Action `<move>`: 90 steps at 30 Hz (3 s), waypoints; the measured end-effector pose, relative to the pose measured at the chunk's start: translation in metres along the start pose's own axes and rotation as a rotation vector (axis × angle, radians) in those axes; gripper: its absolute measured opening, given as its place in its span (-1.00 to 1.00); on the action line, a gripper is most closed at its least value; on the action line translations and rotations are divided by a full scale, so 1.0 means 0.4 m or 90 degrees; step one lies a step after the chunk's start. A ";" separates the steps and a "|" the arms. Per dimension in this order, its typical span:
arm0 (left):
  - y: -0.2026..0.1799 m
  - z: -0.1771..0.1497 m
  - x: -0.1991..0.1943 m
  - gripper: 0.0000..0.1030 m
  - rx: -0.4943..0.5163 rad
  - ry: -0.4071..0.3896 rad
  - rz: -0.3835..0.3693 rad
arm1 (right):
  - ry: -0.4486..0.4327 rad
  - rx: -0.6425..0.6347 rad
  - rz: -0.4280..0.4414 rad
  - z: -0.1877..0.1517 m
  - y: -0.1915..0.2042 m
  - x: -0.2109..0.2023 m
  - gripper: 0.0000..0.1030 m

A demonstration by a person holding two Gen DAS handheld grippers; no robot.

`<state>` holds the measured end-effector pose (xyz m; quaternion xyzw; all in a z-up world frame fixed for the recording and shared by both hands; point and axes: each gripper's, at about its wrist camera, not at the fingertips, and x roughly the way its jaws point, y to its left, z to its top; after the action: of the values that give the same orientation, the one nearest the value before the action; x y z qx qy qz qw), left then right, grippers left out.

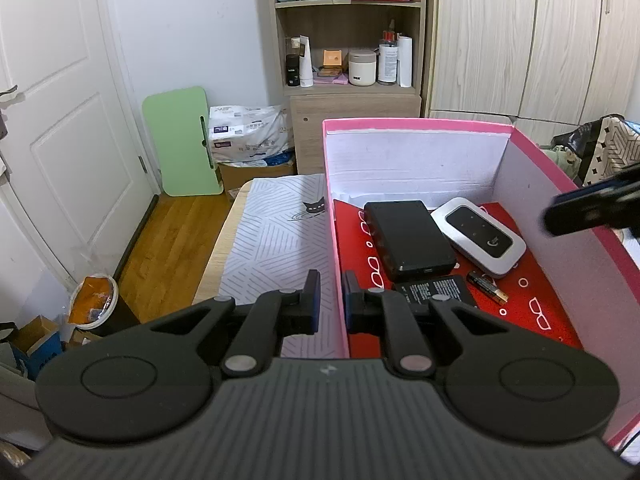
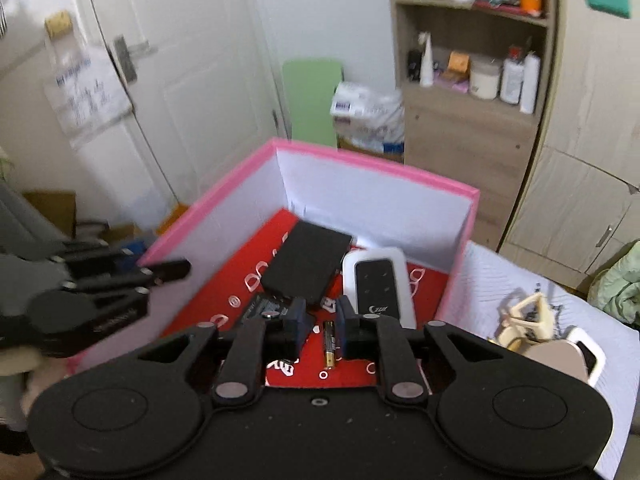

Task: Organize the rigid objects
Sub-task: 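Carry the AA batteries with the right gripper into the box and release, then return the right gripper to the table and grasp another AA battery, then carry the AA battery with the right gripper into the box and release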

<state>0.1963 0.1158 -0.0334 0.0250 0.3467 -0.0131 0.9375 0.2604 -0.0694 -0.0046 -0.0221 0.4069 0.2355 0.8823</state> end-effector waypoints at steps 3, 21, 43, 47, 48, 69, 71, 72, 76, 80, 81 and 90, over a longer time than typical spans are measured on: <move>0.001 0.000 0.000 -0.76 0.001 0.000 0.000 | -0.034 0.017 -0.002 -0.034 -0.006 -0.074 -0.55; 0.002 0.003 0.010 -0.77 -0.001 0.013 -0.010 | 0.017 0.135 -0.047 -0.329 -0.115 -0.206 -0.55; 0.017 0.084 -0.016 -0.69 0.100 0.223 -0.085 | 0.055 0.129 -0.094 -0.408 -0.160 -0.077 -0.77; 0.006 0.081 -0.028 -0.82 0.126 0.234 -0.093 | 0.045 0.132 -0.083 -0.408 -0.163 -0.089 -0.77; 0.003 0.079 -0.031 -0.82 0.129 0.235 -0.089 | 0.040 0.133 -0.082 -0.408 -0.161 -0.095 -0.77; -0.020 0.057 -0.051 -0.86 0.123 0.204 -0.041 | -0.034 -0.022 0.098 -0.099 -0.018 -0.185 -0.77; -0.018 0.054 -0.057 -0.87 0.115 0.196 -0.039 | 0.003 -0.054 0.089 -0.061 0.007 -0.129 -0.77; -0.019 0.052 -0.059 -0.87 0.116 0.193 -0.036 | 0.027 -0.062 0.085 -0.046 0.013 -0.098 -0.77; -0.029 0.046 -0.067 -0.88 0.118 0.184 -0.021 | 0.106 -0.097 0.046 -0.015 0.026 0.018 -0.77; -0.032 0.041 -0.071 -0.89 0.117 0.177 -0.015 | 0.149 -0.144 -0.010 -0.020 0.037 0.090 -0.77; -0.030 0.040 -0.072 -0.89 0.114 0.178 -0.016 | 0.149 -0.150 -0.024 -0.023 0.038 0.099 -0.79; -0.030 0.026 -0.076 -0.88 0.110 0.167 -0.017 | 0.022 -0.118 -0.020 -0.074 0.026 -0.060 -0.71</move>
<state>0.1796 0.1036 -0.0063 0.1022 0.4644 -0.0519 0.8782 0.2217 -0.0767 -0.0053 -0.1142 0.3983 0.2582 0.8727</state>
